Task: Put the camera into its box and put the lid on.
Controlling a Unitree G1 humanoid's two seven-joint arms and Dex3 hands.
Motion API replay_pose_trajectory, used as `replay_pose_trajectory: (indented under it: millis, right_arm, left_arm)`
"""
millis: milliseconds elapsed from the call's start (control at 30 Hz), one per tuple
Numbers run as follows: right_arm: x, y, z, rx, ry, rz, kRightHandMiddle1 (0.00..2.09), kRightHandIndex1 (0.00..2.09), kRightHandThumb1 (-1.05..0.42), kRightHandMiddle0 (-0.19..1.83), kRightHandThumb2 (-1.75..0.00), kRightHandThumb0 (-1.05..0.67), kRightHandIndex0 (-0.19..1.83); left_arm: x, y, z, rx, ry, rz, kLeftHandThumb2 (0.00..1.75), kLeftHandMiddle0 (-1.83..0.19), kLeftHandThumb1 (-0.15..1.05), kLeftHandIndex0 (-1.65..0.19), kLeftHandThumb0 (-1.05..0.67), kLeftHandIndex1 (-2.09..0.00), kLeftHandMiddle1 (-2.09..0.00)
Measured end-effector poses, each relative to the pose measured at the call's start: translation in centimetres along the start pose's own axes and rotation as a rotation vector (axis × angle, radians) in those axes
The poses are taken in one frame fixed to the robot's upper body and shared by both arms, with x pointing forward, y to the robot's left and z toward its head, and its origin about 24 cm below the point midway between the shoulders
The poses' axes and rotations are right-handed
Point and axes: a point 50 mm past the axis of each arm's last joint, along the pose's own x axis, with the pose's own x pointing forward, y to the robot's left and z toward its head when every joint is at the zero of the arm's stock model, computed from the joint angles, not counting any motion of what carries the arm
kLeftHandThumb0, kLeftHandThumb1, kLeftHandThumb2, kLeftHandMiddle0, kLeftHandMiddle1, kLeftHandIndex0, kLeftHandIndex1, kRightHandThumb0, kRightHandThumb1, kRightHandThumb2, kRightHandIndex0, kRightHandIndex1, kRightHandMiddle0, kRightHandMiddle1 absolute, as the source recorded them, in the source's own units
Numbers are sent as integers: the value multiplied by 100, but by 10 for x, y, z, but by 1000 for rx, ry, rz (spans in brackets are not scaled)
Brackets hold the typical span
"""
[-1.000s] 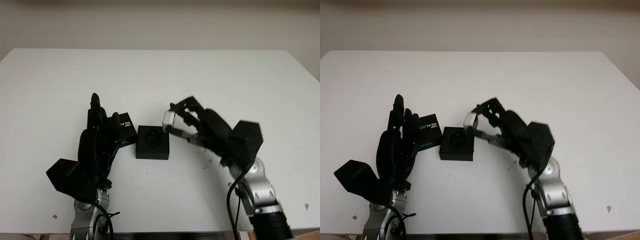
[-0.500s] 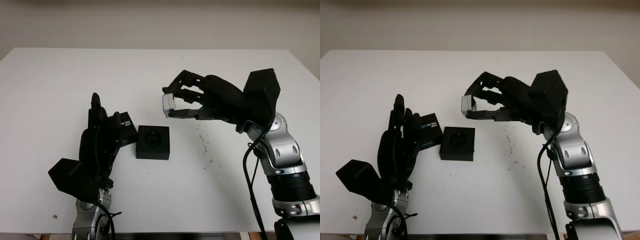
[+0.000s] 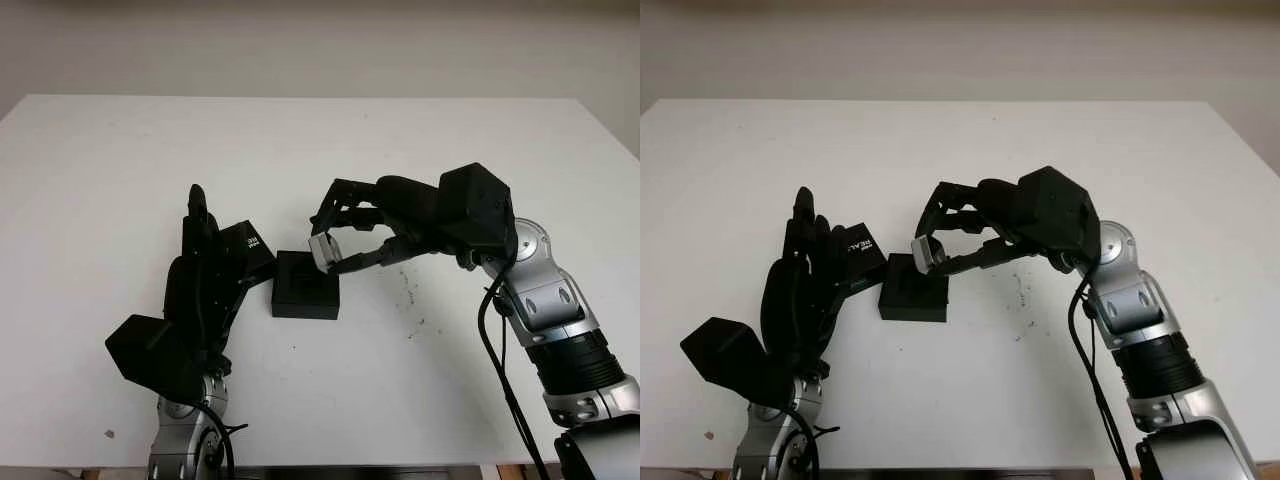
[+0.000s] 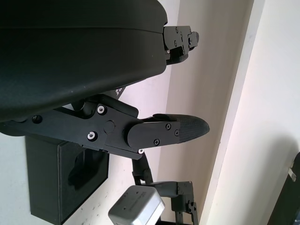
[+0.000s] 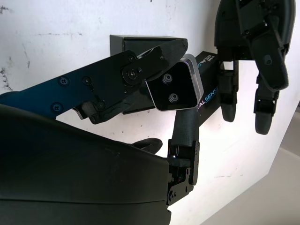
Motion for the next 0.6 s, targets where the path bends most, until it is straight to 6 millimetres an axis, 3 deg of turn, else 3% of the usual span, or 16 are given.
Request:
replay_pose_trajectory:
  millis: [600]
  right_arm:
    - [14, 12, -2, -54, -20, -84, 174, 17, -95, 34, -6, -39, 28]
  left_arm:
    - [0, -1, 0, -8, 0, 1, 41, 5, 105, 8, -50, -5, -5]
